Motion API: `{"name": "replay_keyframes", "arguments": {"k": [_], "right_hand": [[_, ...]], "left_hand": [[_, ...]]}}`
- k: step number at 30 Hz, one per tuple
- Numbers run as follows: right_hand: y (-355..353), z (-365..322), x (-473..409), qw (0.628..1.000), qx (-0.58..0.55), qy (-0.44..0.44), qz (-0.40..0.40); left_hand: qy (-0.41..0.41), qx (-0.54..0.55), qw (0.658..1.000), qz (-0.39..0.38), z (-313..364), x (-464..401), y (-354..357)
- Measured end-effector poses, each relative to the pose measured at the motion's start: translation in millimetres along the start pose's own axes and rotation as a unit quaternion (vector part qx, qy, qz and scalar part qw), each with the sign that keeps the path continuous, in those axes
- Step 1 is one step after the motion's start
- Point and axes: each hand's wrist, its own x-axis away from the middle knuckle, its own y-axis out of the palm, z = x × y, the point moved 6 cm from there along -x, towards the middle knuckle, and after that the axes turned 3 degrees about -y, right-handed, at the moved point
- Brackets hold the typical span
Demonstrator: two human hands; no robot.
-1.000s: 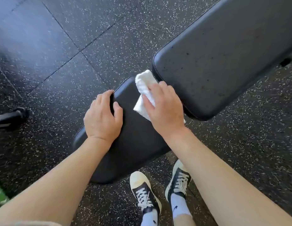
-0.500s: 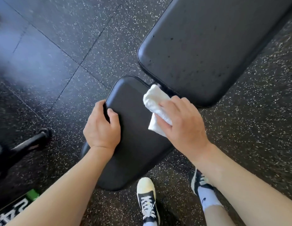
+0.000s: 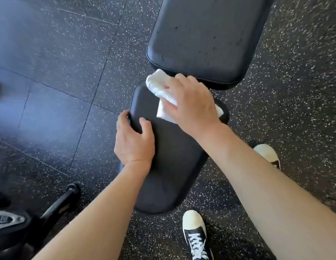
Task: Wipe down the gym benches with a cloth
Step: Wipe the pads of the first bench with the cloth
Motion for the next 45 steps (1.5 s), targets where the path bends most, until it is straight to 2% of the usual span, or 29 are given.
{"name": "replay_keyframes", "arguments": {"k": [3, 6, 9, 14, 17, 22, 24, 26, 31, 36, 38, 42, 45], "right_hand": [[-19, 3, 59, 0.997, 0.006, 0.05, 0.053], [-20, -7, 139, 0.993, -0.041, 0.09, 0.06], [-5, -16, 190, 0.983, -0.114, 0.134, 0.052], [7, -9, 178, 0.965, -0.119, 0.194, 0.134], [9, 6, 171, 0.939, -0.154, 0.233, 0.201], [1, 52, 134, 0.846, -0.257, 0.363, 0.293], [0, 73, 118, 0.805, -0.293, 0.41, 0.312], [3, 87, 112, 0.782, -0.324, 0.429, 0.315], [14, 52, 149, 0.779, -0.34, 0.408, 0.333], [48, -27, 224, 0.777, -0.382, 0.42, 0.271], [55, -39, 235, 0.779, -0.385, 0.421, 0.262], [41, -1, 198, 0.784, -0.387, 0.39, 0.288], [24, 51, 152, 0.766, -0.373, 0.406, 0.33]], "left_hand": [[0.142, -0.021, 0.989, -0.035, 13, 10, -2], [0.308, -0.101, 0.944, -0.069, 28, 16, 5], [0.367, -0.125, 0.92, -0.063, 32, 19, 10], [0.363, -0.095, 0.927, -0.023, 30, 15, 8], [0.365, -0.09, 0.926, -0.018, 31, 19, 7], [0.357, -0.087, 0.93, -0.03, 35, 21, 3], [0.359, -0.087, 0.929, -0.031, 38, 23, 2], [0.357, -0.093, 0.929, -0.031, 38, 24, 2], [0.354, -0.106, 0.929, -0.031, 37, 21, 4], [0.345, -0.104, 0.932, -0.033, 35, 21, 4], [0.344, -0.108, 0.932, -0.028, 37, 22, 3], [0.349, -0.103, 0.931, -0.03, 37, 23, 4], [0.352, -0.104, 0.93, -0.027, 39, 23, 4]]}}
